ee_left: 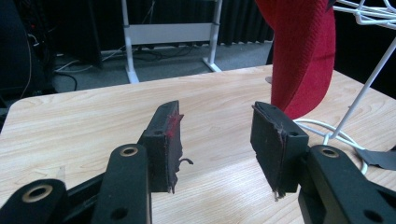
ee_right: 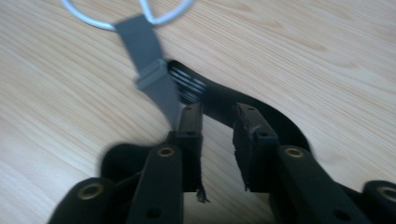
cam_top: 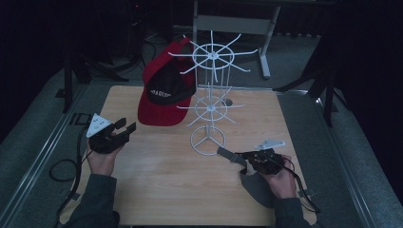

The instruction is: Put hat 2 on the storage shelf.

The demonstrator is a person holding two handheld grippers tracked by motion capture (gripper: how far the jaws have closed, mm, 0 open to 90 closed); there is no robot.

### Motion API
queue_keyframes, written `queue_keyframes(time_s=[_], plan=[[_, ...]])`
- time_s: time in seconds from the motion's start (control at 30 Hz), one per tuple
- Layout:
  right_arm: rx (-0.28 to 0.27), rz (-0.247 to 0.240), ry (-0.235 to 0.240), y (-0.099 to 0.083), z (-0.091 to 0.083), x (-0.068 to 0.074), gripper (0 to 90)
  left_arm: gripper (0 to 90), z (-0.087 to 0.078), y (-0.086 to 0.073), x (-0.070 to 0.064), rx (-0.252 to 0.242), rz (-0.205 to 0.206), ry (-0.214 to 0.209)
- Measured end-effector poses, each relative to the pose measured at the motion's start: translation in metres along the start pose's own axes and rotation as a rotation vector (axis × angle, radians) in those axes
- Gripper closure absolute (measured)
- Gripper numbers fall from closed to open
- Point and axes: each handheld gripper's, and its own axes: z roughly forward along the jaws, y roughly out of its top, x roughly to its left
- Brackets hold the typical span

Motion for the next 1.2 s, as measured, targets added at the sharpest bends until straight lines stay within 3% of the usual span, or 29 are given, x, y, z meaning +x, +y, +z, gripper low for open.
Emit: queue_keyframes(time_s=[0.27, 0.5, 0.67, 0.77, 0.8, 0.83, 0.87, 0.9, 1.03, 1.2], plan=[[0.093, -0.037, 0.048, 0.021, 0.023, 0.015, 58.3, 53.1, -0.004, -0.001, 0.004, -0.008, -0.007, 0.008], [0.183, -0.041, 0.034, 0.024, 0.045, 0.018, 54.6, 53.2, -0.004, -0.002, 0.005, -0.006, -0.009, 0.007], [0.215, -0.040, 0.048, 0.026, 0.050, 0.018, 60.2, 53.2, -0.004, -0.002, 0.004, -0.005, -0.010, 0.005], [0.224, -0.054, 0.065, 0.028, 0.052, 0.020, 71.8, 53.2, -0.004, -0.002, 0.004, -0.005, -0.010, 0.006], [0.224, -0.054, 0.065, 0.028, 0.052, 0.020, 71.8, 53.1, -0.004, -0.002, 0.004, -0.005, -0.010, 0.006], [0.225, -0.070, 0.081, 0.028, 0.052, 0.022, 80.5, 53.1, -0.004, -0.002, 0.004, -0.005, -0.010, 0.006], [0.225, -0.070, 0.081, 0.028, 0.052, 0.022, 80.5, 53.1, -0.004, -0.002, 0.004, -0.006, -0.010, 0.006], [0.221, -0.079, 0.091, 0.028, 0.052, 0.024, 88.9, 53.1, -0.004, -0.002, 0.004, -0.007, -0.010, 0.007], [0.200, -0.071, 0.135, 0.028, 0.049, 0.024, 89.6, 53.1, -0.004, -0.002, 0.004, -0.007, -0.010, 0.007], [0.163, -0.061, 0.149, 0.029, 0.042, 0.023, 89.7, 53.1, -0.004, -0.002, 0.004, -0.005, -0.010, 0.006]])
